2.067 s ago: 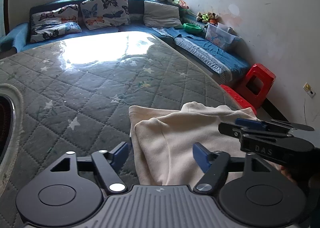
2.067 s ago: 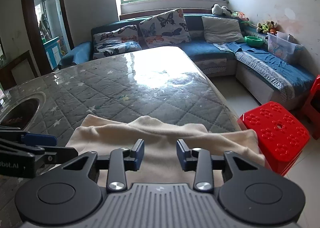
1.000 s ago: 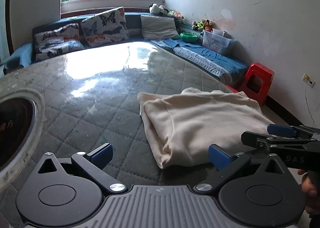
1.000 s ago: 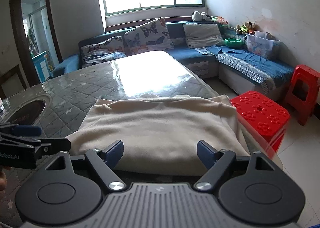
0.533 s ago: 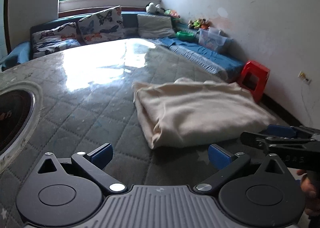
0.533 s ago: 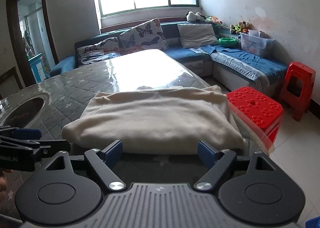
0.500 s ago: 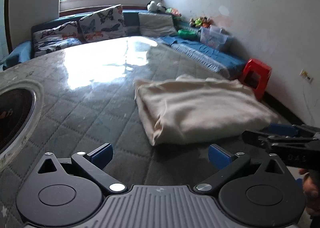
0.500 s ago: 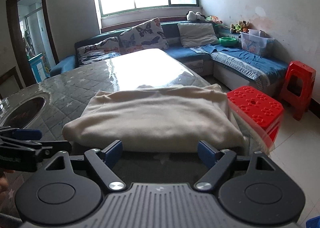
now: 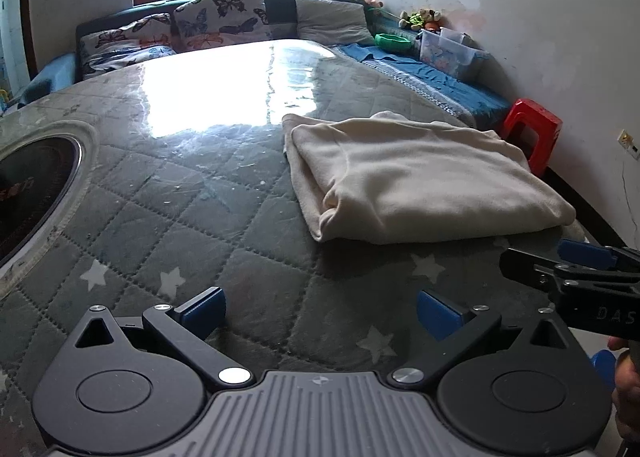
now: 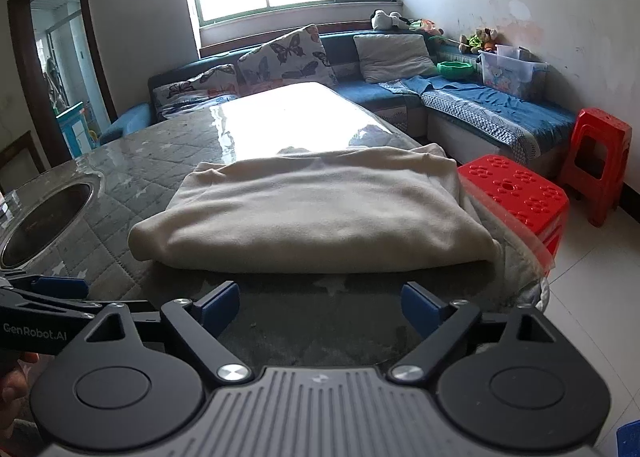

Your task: Fold clothes

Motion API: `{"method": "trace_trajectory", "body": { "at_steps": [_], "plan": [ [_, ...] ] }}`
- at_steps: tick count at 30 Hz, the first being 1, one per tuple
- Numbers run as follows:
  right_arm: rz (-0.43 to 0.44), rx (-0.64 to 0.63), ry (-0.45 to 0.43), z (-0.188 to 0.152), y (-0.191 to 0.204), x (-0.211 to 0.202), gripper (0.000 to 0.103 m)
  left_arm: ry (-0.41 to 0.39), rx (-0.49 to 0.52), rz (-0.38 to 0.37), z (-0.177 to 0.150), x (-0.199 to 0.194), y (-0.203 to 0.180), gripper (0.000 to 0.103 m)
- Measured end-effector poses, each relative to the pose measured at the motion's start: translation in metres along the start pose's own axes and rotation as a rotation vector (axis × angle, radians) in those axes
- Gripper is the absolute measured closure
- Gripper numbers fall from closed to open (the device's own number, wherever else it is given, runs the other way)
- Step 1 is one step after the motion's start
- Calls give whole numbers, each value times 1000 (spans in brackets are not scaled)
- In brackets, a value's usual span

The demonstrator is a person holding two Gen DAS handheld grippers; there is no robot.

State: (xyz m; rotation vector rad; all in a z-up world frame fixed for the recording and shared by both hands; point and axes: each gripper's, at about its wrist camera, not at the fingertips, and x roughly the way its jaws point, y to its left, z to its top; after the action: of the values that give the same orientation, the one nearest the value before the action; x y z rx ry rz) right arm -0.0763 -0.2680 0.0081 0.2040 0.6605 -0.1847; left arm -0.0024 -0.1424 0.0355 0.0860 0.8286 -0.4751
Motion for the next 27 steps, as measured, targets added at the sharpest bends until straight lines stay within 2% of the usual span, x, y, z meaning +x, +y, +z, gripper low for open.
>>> {"method": "trace_trajectory", "body": {
  "at_steps": [7,27],
  "plan": [
    [-12,10,12,-4,0,-1,9,-21,18,14,-3,-4,-5,0],
    [-12,36,0,-12,-9,-8,8,-1,48,41,-9,-3,-17,0]
  ]
}}
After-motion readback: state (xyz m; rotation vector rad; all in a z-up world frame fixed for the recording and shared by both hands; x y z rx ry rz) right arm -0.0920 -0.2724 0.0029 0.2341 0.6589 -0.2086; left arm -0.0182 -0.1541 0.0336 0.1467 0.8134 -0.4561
